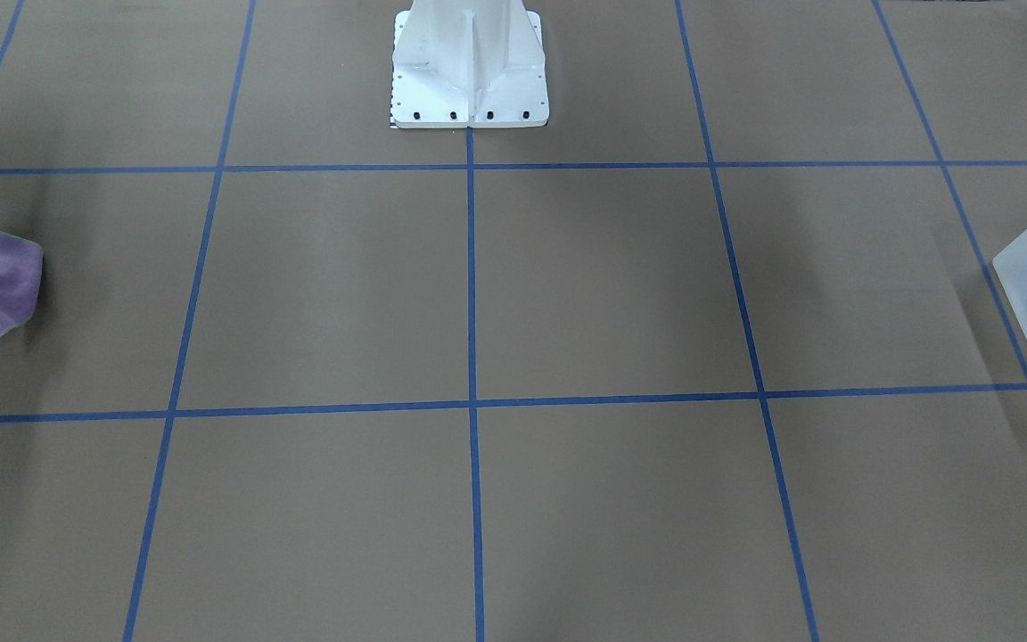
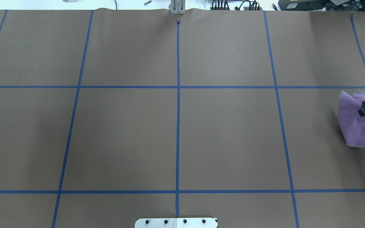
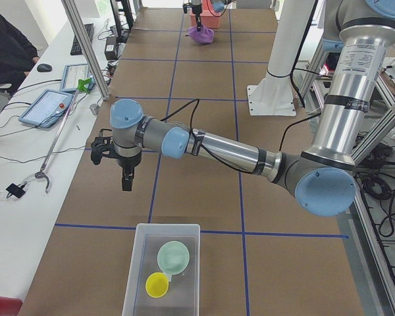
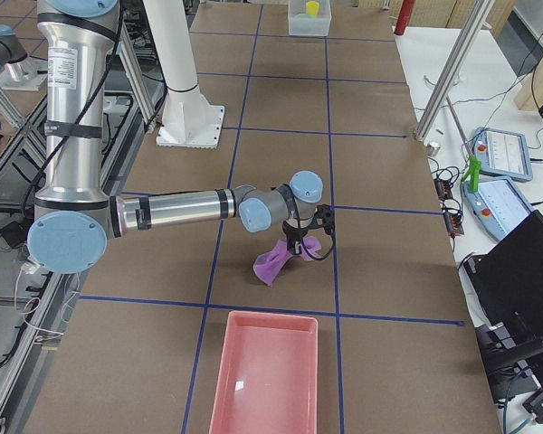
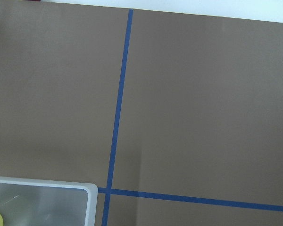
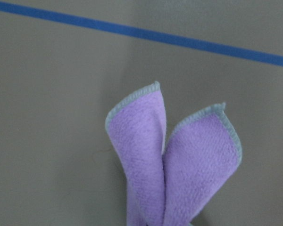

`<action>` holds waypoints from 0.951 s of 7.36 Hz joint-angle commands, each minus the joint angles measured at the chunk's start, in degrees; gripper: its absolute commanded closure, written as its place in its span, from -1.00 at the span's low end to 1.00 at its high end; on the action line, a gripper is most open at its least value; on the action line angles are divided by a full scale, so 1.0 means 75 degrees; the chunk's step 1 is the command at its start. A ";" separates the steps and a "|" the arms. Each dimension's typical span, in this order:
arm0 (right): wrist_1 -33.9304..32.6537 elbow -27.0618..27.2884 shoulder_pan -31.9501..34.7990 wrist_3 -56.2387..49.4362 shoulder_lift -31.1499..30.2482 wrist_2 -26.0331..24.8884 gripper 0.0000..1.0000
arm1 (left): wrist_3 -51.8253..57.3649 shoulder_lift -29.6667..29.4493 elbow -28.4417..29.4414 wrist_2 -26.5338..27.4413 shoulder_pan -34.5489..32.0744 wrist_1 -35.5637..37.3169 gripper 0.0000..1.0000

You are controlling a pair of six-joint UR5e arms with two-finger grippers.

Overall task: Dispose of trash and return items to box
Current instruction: 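Pinch the purple cloth with the right gripper and lift it, then lower the purple cloth into the pink bin and open the right gripper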

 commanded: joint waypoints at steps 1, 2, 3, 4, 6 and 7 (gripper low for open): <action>-0.0963 0.0845 0.1328 -0.0135 -0.0040 0.0320 1.00 | -0.0001 -0.0001 -0.0061 -0.0002 0.0000 0.0000 -0.95; -0.1164 0.0778 0.1741 -0.0751 -0.0145 0.0297 1.00 | -0.0001 -0.0001 -0.0108 -0.0013 0.0000 0.0012 -0.95; -0.1654 0.0696 0.2487 -0.2207 -0.0366 0.0088 1.00 | -0.0001 -0.0001 -0.0108 -0.0013 0.0000 0.0012 -0.95; -0.2215 0.0486 0.3226 -0.3788 -0.0369 -0.0273 1.00 | -0.0001 -0.0001 -0.0120 -0.0013 0.0000 0.0012 -0.95; -0.2503 -0.0586 0.4213 -0.5695 -0.0264 -0.0570 1.00 | -0.0013 -0.0001 -0.0167 -0.0025 0.0000 0.0012 -0.95; -0.2444 -0.1441 0.4635 -0.6259 -0.0020 -0.0512 1.00 | -0.0013 0.0011 -0.0167 -0.0025 0.0000 0.0012 -0.95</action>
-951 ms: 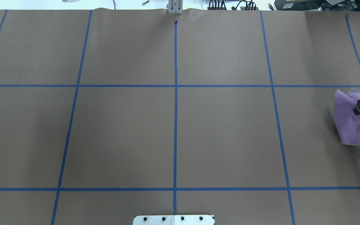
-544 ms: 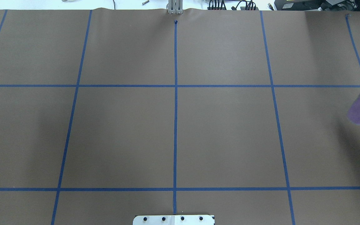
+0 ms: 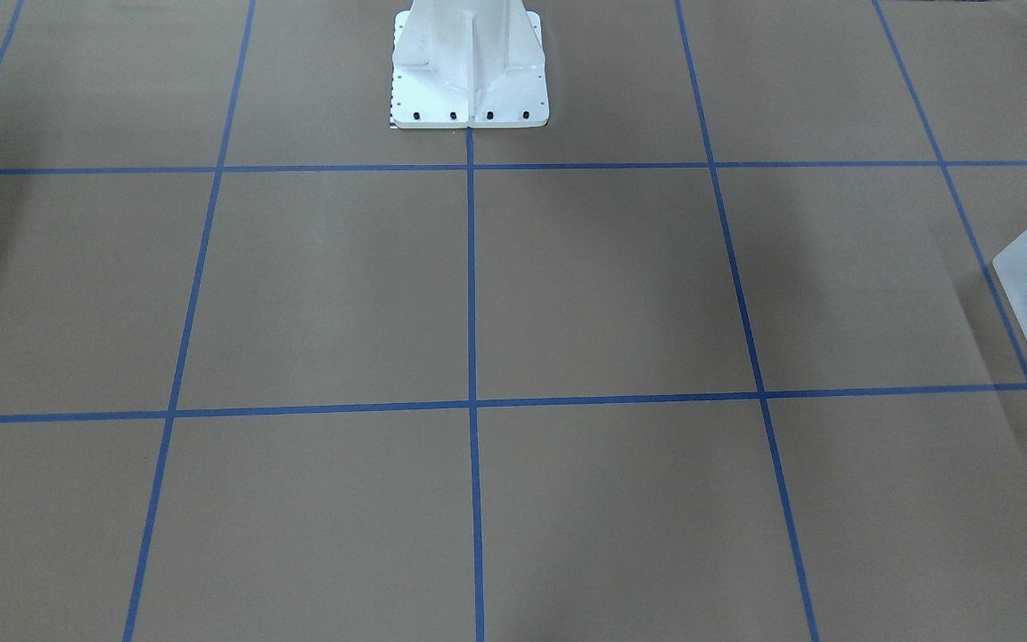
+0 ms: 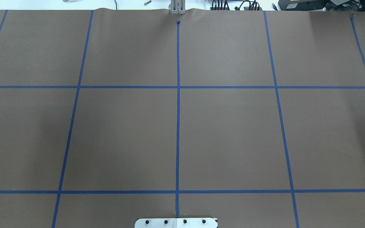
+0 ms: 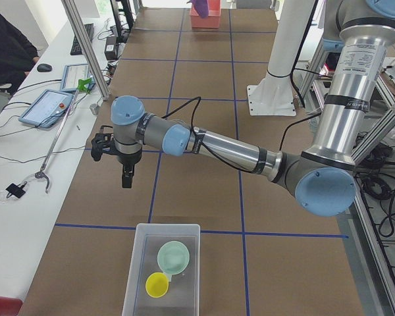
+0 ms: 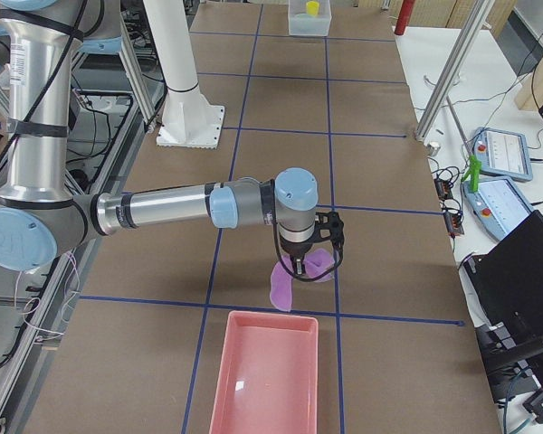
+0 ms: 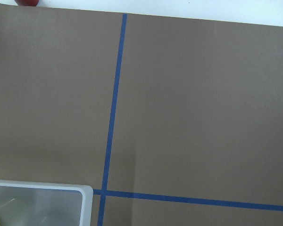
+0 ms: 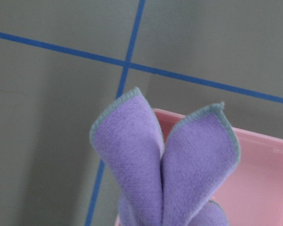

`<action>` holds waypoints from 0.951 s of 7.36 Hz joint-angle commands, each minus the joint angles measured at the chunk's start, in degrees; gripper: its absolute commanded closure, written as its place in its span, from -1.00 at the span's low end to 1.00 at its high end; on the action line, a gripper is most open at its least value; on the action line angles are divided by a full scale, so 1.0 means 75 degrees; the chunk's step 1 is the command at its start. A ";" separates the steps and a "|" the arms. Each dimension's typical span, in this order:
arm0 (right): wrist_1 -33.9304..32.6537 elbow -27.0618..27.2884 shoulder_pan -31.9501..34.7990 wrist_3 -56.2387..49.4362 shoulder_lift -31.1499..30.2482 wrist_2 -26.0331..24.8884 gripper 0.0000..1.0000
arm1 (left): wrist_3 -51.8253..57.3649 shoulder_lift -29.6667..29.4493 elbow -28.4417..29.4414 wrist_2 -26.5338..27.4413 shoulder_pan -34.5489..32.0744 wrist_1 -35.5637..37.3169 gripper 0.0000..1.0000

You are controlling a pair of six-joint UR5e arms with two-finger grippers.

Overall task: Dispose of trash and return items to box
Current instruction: 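Lower the purple cloth into the pink bin and open the right gripper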

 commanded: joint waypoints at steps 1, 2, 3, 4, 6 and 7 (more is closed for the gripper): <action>-0.0016 -0.1478 0.0695 -0.1082 0.0395 -0.0030 1.00 | -0.0004 0.0006 -0.0002 -0.0004 0.0012 -0.0011 -0.95; -0.0016 -0.1611 0.0696 -0.1072 0.0374 -0.0088 1.00 | -0.0039 0.0006 0.0010 -0.0004 0.0023 -0.0012 -0.95; 0.0018 -0.1914 0.0696 -0.1072 0.0292 -0.0146 1.00 | -0.0039 0.0030 0.0021 -0.0004 0.0058 -0.0023 -0.95; 0.0007 -0.1998 0.0696 -0.1049 0.0326 -0.0159 1.00 | -0.0039 0.0030 0.0056 -0.0004 0.0059 -0.0023 -0.95; 0.0007 -0.2104 0.0661 -0.0990 0.0431 -0.0182 0.84 | -0.0028 0.0030 0.0080 0.0007 0.0059 -0.0035 -0.95; 0.0019 -0.2104 0.0661 -0.0920 0.0490 -0.0147 -0.98 | -0.0028 0.0030 0.0080 0.0007 0.0059 -0.0047 -0.95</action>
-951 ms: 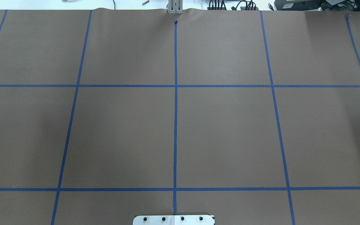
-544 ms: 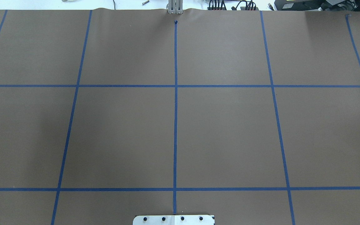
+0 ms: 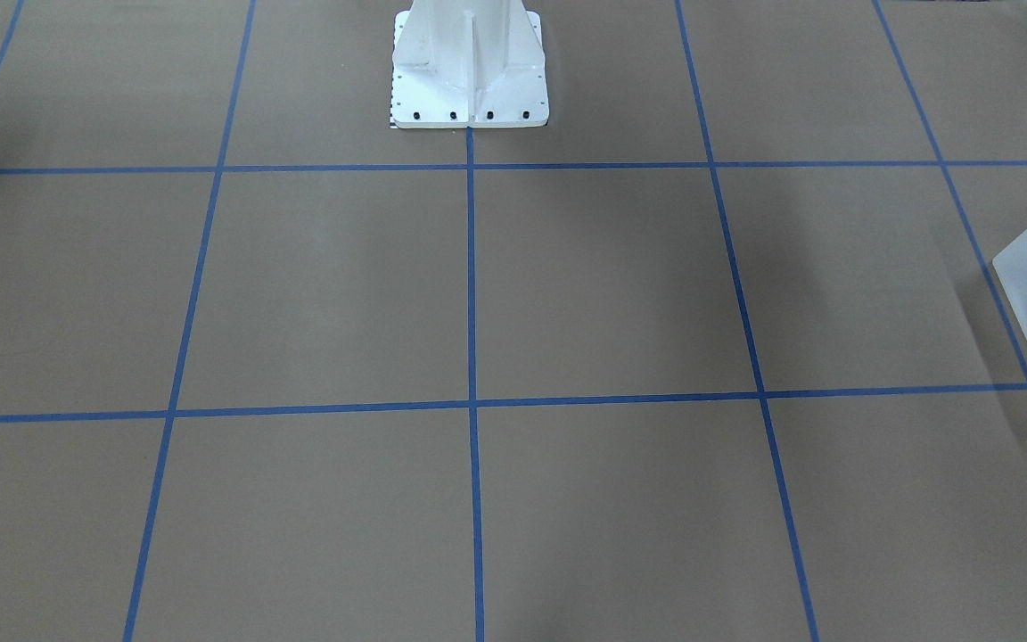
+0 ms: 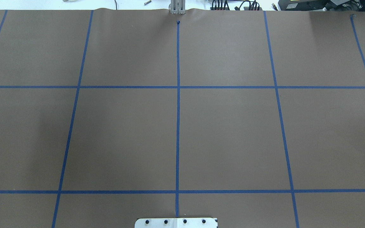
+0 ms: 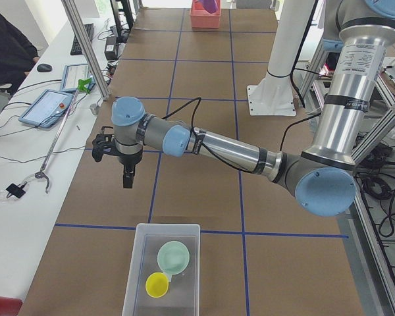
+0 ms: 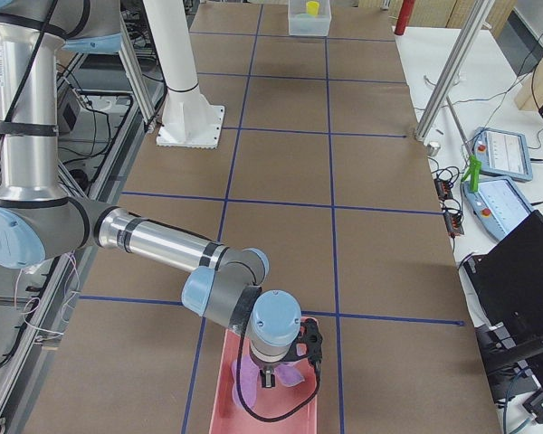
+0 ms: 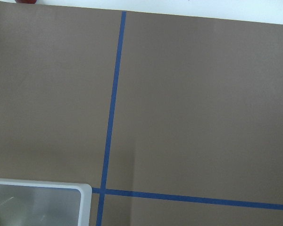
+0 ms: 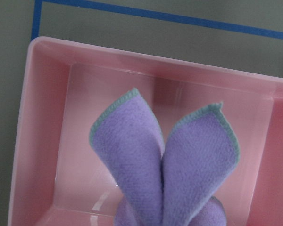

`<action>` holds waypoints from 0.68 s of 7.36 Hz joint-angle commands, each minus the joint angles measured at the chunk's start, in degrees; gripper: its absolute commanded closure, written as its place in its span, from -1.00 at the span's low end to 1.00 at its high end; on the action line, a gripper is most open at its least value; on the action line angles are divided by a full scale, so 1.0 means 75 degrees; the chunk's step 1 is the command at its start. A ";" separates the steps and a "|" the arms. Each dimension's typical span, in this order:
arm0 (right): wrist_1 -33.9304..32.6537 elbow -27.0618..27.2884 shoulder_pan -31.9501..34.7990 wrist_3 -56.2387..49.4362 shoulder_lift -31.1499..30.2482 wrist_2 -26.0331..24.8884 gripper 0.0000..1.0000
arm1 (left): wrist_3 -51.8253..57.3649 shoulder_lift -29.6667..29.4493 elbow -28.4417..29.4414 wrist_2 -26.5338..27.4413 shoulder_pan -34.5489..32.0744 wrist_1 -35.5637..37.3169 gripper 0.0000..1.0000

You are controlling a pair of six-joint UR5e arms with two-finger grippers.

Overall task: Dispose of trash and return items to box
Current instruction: 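Lower the purple cloth into the pink bin and open the right gripper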

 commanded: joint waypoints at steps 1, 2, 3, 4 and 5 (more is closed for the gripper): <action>0.0009 -0.0022 -0.0009 0.0094 0.0151 0.0021 -1.00 | 0.0004 0.0001 0.0021 0.0004 0.0001 -0.0022 -0.95; 0.0009 0.0048 -0.0009 0.0152 0.0303 0.0067 -1.00 | 0.0074 0.0001 -0.0002 -0.0007 0.0001 -0.0046 -0.95; -0.0014 0.0095 0.0014 0.0269 0.0559 0.0172 -1.00 | 0.0109 0.0012 -0.0072 -0.0007 -0.0011 -0.0046 -0.95; -0.0002 0.0119 0.0014 0.0618 0.0713 0.0452 -1.00 | 0.0168 0.0047 -0.0072 -0.0007 -0.0011 -0.0069 -0.96; -0.0072 0.0536 0.0014 0.1085 0.0819 0.1011 -1.00 | 0.0725 0.0256 -0.0223 0.0004 -0.0011 -0.0069 -0.96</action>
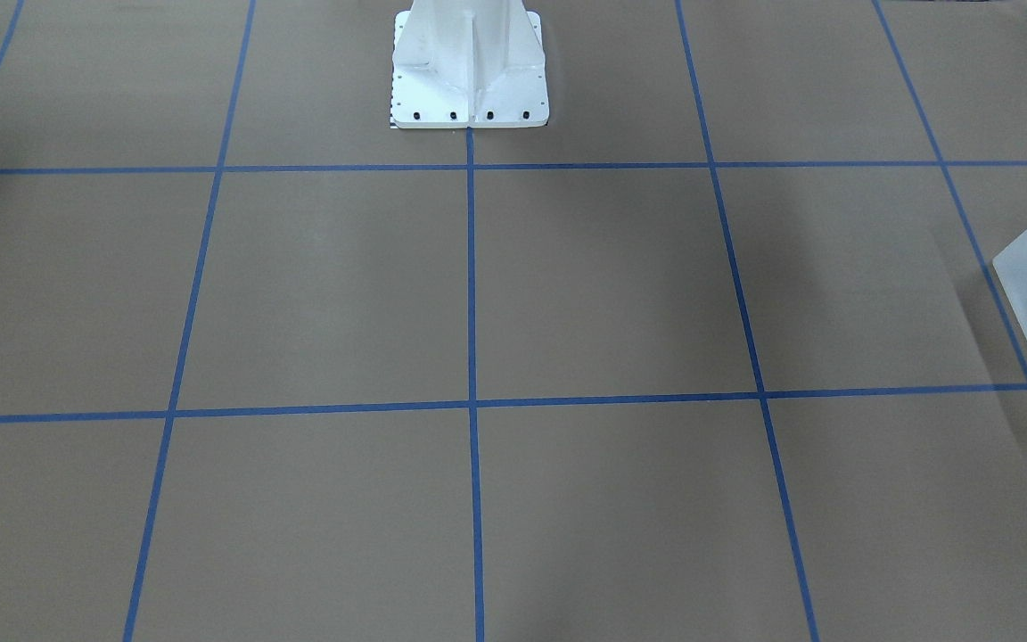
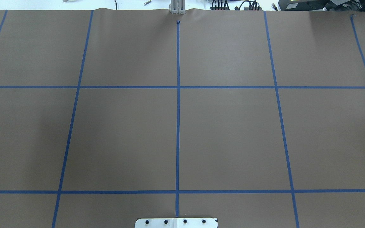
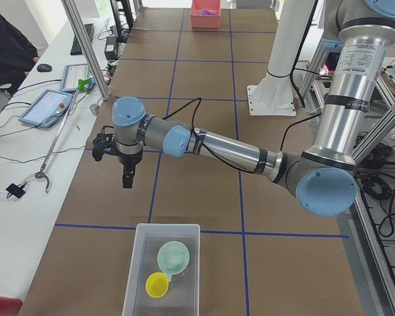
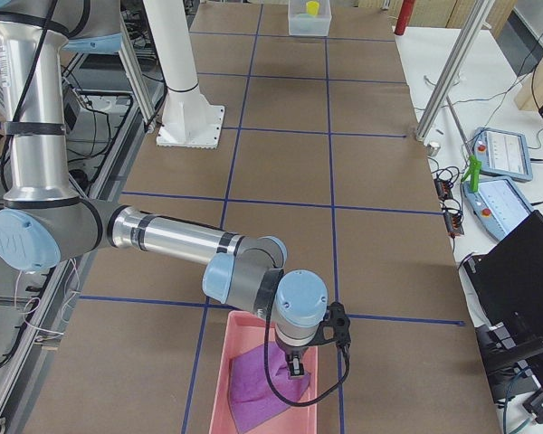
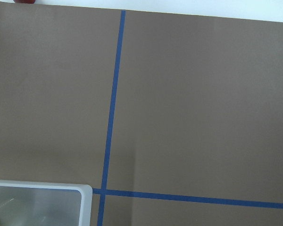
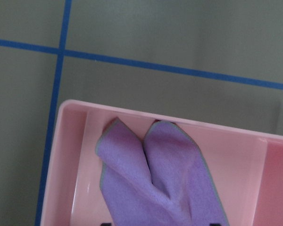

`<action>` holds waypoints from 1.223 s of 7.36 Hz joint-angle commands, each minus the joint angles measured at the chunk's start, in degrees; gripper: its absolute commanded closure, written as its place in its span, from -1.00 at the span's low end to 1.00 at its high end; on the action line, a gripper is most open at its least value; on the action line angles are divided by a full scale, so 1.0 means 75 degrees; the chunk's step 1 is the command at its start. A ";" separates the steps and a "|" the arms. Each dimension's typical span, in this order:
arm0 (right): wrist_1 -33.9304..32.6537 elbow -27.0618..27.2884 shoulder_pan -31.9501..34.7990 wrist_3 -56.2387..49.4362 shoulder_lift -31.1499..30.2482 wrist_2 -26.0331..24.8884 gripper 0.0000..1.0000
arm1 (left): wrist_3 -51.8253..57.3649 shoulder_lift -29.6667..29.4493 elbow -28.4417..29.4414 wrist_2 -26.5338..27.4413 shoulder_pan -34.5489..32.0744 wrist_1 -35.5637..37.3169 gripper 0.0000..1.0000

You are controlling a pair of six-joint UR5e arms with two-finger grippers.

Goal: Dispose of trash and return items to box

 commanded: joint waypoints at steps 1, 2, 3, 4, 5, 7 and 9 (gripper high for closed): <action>-0.0090 0.0947 -0.0007 0.1286 0.0094 0.0721 -1.00 | 0.1100 0.0394 -0.0113 -0.0003 -0.0014 -0.0055 -0.96; -0.0091 0.1486 -0.0262 0.1955 -0.0058 0.0757 -1.00 | 0.1385 0.0477 -0.0101 0.0044 -0.0014 -0.0044 -0.96; 0.0002 0.1724 -0.0775 0.2774 -0.0210 0.0804 -1.00 | 0.1365 0.0490 -0.0148 0.0067 -0.0014 -0.0021 -0.96; 0.0015 0.1924 -0.1221 0.3270 -0.0374 0.0793 -1.00 | 0.1330 0.0687 -0.0311 0.0079 -0.0014 -0.0032 -0.96; 0.0026 0.1949 -0.1388 0.3309 -0.0526 0.0793 -1.00 | 0.1399 0.0886 -0.0347 0.0068 -0.0025 -0.0055 -0.96; 0.0142 0.1937 -0.1483 0.3228 -0.0878 0.0769 -1.00 | 0.1400 0.1483 -0.0161 0.0068 -0.0084 -0.0196 -0.96; 0.0425 0.1867 -0.1483 0.3251 -0.1020 0.0734 -1.00 | 0.1388 0.1906 -0.0207 -0.0014 -0.0329 -0.0196 -0.96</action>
